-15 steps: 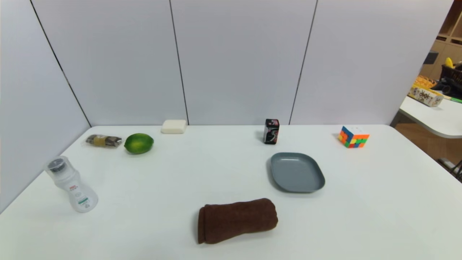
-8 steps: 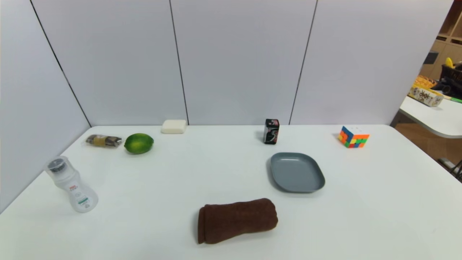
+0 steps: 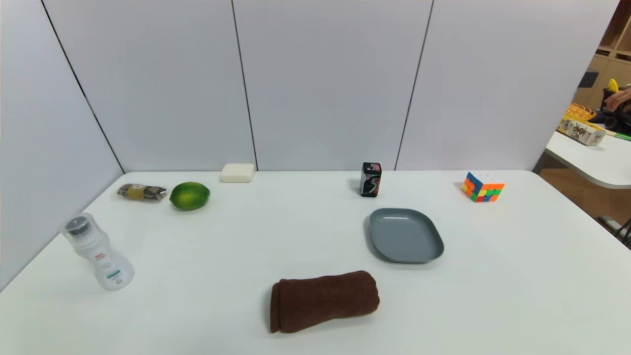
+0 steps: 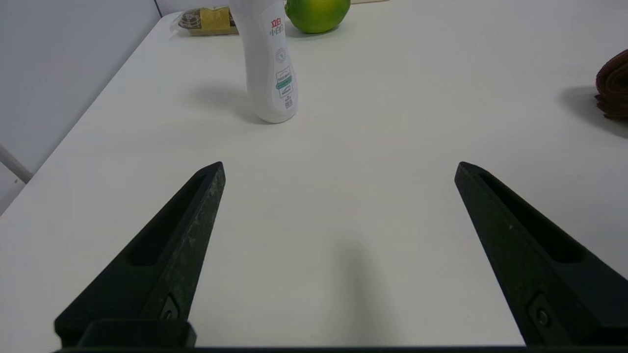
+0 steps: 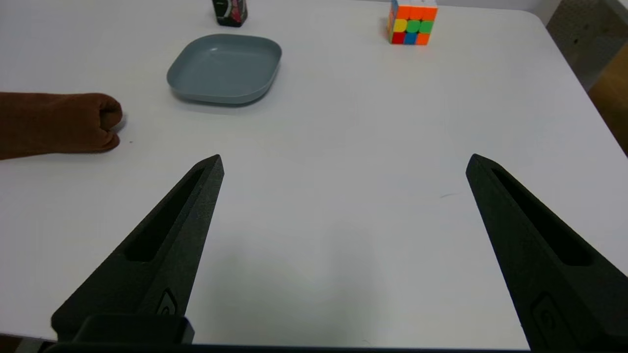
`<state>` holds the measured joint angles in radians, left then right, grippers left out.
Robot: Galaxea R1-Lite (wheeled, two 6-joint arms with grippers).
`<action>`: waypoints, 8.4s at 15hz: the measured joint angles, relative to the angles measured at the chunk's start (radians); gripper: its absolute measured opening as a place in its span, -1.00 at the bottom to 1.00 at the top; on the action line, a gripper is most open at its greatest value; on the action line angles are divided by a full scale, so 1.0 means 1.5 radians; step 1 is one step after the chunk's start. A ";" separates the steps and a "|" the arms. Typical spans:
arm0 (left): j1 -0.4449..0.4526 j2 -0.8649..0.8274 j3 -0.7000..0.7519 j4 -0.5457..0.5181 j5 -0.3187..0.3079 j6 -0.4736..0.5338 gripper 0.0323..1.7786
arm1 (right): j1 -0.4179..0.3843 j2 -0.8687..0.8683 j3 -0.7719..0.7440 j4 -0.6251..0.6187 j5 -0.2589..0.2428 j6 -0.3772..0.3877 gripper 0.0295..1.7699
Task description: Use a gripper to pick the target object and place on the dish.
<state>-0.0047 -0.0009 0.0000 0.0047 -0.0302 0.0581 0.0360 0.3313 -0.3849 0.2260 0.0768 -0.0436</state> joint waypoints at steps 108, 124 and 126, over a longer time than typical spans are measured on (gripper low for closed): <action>0.000 0.000 0.000 0.000 0.000 0.000 0.90 | 0.094 0.972 -0.632 0.166 0.324 -0.750 0.76; 0.000 0.000 0.000 0.000 0.000 0.000 0.90 | 0.024 0.329 -0.199 0.098 0.209 -0.293 0.91; 0.000 0.000 0.000 0.000 0.000 0.000 0.90 | 0.022 0.238 -0.122 0.048 0.164 -0.225 0.91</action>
<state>-0.0047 -0.0009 0.0000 0.0047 -0.0306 0.0577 0.0696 0.6889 -0.5672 0.2977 0.3223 -0.3804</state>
